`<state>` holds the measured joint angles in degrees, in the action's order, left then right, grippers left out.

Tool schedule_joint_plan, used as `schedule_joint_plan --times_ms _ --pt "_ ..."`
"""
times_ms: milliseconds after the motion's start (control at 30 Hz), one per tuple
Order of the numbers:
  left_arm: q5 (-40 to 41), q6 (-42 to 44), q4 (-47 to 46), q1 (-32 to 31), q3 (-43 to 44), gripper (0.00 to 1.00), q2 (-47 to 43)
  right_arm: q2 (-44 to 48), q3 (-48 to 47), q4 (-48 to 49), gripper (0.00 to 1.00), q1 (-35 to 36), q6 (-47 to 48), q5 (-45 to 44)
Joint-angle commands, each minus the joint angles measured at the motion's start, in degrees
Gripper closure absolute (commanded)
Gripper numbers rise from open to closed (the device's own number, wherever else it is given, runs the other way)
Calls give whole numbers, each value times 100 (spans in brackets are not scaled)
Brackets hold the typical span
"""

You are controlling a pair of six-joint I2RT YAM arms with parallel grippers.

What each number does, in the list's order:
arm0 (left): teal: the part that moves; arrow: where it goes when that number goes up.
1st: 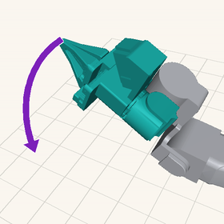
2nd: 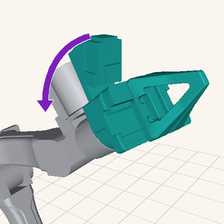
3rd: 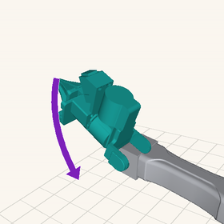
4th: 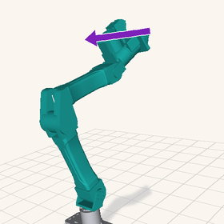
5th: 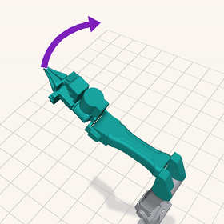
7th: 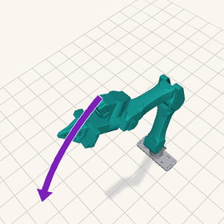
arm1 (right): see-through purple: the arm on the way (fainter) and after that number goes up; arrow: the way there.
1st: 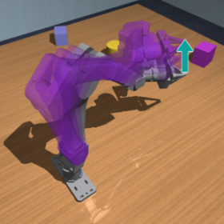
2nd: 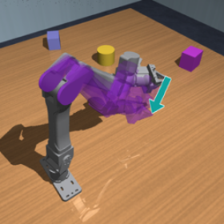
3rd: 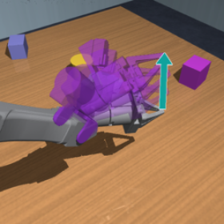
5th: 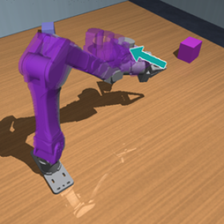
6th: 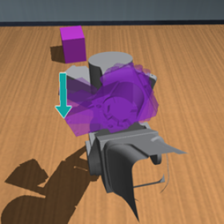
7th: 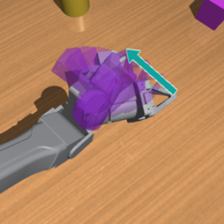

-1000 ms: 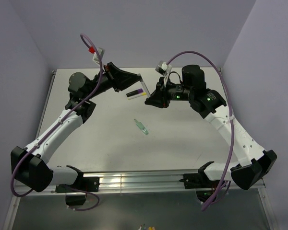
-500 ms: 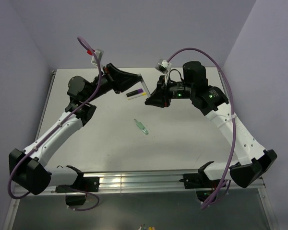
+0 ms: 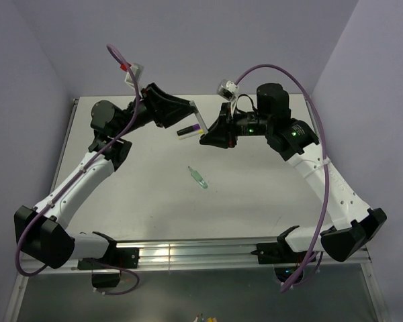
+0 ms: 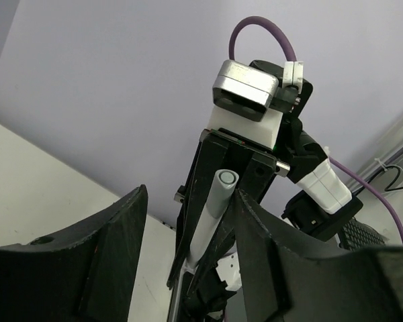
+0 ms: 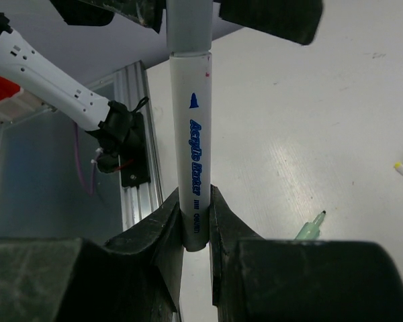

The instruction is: Insert the pens into the pen caps

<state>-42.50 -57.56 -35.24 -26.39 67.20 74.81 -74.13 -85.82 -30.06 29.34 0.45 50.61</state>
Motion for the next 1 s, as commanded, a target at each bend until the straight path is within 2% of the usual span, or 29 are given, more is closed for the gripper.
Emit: schedule_joint_plan --times_ms 0,133,333,700,867,967 --pt "-311 -71 -237 55 408 41 -10 47 -58 501 100 -34 -36 318" --pt "-373 -36 -263 116 566 37 -1 39 74 764 100 -43 -457 616" --pt "-417 96 -317 292 1023 40 157 -40 347 1283 100 -43 -1090 1056" --pt "-364 254 70 187 1234 45 342 39 461 1442 100 -34 -1231 1056" --pt "-478 263 97 64 1217 50 386 4 426 1442 100 -34 -1258 1065" --pt "-531 228 9 20 1182 57 386 -23 408 1433 100 -34 -1275 1048"
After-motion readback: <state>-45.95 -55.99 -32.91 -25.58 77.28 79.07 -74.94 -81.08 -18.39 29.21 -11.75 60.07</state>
